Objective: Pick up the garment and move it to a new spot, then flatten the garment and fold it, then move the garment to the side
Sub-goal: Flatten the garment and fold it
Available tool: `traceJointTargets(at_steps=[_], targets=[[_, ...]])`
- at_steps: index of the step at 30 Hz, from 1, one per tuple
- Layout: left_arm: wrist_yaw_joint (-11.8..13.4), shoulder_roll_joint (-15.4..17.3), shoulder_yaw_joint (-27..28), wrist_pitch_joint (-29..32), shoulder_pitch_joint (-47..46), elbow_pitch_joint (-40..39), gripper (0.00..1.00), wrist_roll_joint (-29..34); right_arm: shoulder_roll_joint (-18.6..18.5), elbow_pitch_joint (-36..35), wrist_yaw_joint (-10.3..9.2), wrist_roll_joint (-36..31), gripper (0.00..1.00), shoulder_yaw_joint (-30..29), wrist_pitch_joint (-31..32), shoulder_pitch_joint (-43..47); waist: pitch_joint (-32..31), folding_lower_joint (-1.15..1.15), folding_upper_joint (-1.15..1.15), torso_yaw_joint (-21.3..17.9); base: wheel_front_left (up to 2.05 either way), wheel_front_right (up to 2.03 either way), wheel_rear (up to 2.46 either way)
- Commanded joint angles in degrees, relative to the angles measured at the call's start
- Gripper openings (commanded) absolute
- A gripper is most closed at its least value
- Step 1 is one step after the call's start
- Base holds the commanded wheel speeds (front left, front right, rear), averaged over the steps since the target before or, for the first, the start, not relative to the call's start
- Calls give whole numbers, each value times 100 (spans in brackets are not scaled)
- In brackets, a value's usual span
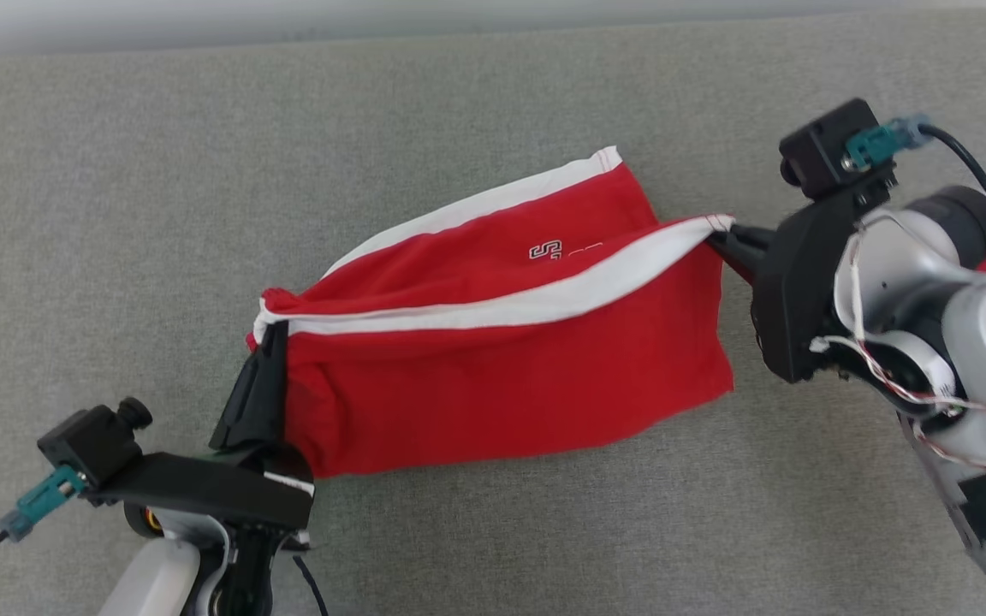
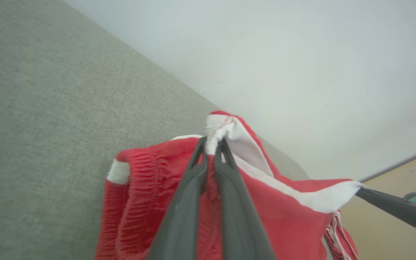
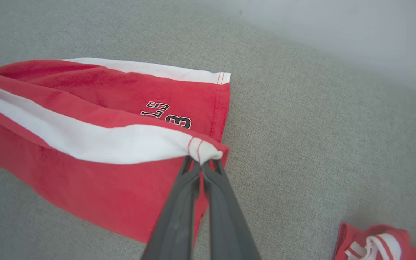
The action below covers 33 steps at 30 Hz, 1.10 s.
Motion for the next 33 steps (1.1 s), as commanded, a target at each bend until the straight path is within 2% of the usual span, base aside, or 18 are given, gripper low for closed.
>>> traceJointTargets(at_steps=[1,4,13,19,24,25,27,28,29,30,31,32,33], targets=[[32,-30,19,-14,-89,37,0,-23,32,96,-15,-95,0,44,-78,-130,137,-1,-1,81,0,0,0],[95,-96,13,-33,-252,155,0,35,89,592,-16,-315,0,146,-389,-490,256,-1,-1,134,0,0,0],[8,-260,41,-94,-561,397,0,4,528,1843,-16,-920,0,109,-1337,-1258,474,-1,-1,318,0,0,0],[-12,-332,41,-111,-780,544,0,57,747,2439,-16,-966,0,258,-1619,-1603,536,-1,-1,374,0,0,0],[-38,-402,20,-145,-975,720,0,116,718,2813,-16,-1070,0,493,-1825,-1840,577,-1,-1,415,0,0,0],[-39,-416,16,-148,-1005,757,1,125,696,2888,-16,-1084,0,550,-1848,-1878,581,-1,-1,424,0,0,0],[-26,-427,-6,-166,-1073,853,17,189,760,3019,-16,-1013,0,540,-1973,-1911,583,-1,-1,435,0,0,0],[-22,-452,3,-174,-1093,889,17,203,779,3074,-16,-1010,0,532,-2050,-1940,580,-1,-1,443,0,0,0],[-23,-463,5,-187,-1101,922,20,235,789,3136,-16,-1021,7,549,-2112,-1968,574,-1,-1,450,0,0,0],[-30,-477,0,-195,-1096,965,38,257,798,3227,-16,-1027,100,521,-2178,-1986,561,-1,-1,457,0,0,0],[-25,-499,8,-211,-1093,1007,93,283,813,3290,-16,-1036,100,486,-2257,-1998,546,-1,-1,462,0,0,0],[-12,-512,28,-225,-1097,1034,100,339,849,3360,-16,-1037,100,479,-2319,-2010,528,-1,-1,467,0,0,0],[-10,-527,56,-252,-1090,1065,100,375,892,3437,-16,-1014,100,464,-2361,-2001,496,-1,-1,472,0,0,0]])
